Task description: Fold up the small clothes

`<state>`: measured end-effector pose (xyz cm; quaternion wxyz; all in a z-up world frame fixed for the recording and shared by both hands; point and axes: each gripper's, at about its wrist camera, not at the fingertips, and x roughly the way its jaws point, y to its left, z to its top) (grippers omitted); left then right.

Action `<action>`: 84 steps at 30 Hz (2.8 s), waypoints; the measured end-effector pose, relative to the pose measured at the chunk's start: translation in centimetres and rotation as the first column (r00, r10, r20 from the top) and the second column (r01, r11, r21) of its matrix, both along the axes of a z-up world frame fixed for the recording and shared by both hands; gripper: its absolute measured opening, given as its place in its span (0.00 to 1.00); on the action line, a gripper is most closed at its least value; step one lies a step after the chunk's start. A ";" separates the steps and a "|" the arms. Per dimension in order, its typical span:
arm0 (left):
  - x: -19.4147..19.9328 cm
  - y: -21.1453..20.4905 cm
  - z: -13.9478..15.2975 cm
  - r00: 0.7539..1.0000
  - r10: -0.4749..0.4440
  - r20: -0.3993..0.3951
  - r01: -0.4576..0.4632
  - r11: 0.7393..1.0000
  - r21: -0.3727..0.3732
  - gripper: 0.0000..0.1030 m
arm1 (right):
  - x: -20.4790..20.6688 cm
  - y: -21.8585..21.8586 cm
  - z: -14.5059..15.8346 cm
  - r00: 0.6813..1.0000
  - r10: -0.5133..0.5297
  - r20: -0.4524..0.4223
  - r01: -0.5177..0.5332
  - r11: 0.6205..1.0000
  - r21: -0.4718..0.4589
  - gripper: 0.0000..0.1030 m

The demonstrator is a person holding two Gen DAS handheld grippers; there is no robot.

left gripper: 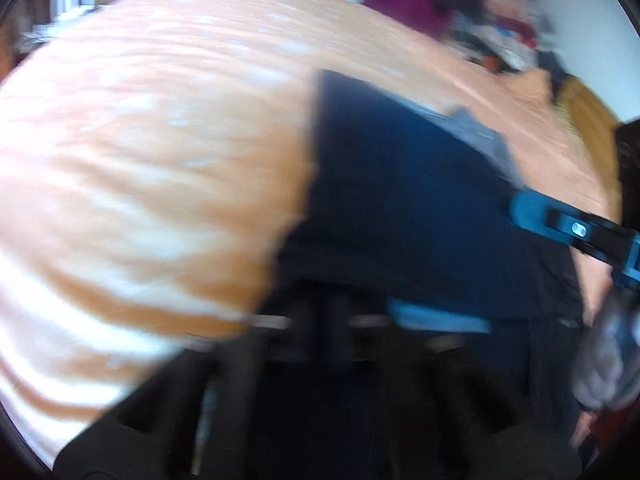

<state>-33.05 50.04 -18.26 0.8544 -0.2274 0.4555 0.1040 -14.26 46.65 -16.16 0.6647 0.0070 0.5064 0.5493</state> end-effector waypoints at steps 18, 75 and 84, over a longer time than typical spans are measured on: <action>-7.6 2.0 1.1 0.974 0.201 0.107 -0.189 0.976 -0.111 0.13 | -0.6 13.7 -11.3 0.956 0.239 -0.174 -0.254 0.964 -0.073 0.00; -17.1 1.4 5.0 0.945 0.168 0.282 -0.090 0.959 -0.269 0.66 | -4.4 1.2 1.8 0.964 0.237 0.117 -0.237 0.971 -0.017 0.32; -18.8 -1.0 5.1 0.973 -0.004 0.229 0.066 0.964 -0.259 0.66 | -13.8 -28.7 2.5 0.978 -0.187 0.088 0.202 0.951 -0.235 0.38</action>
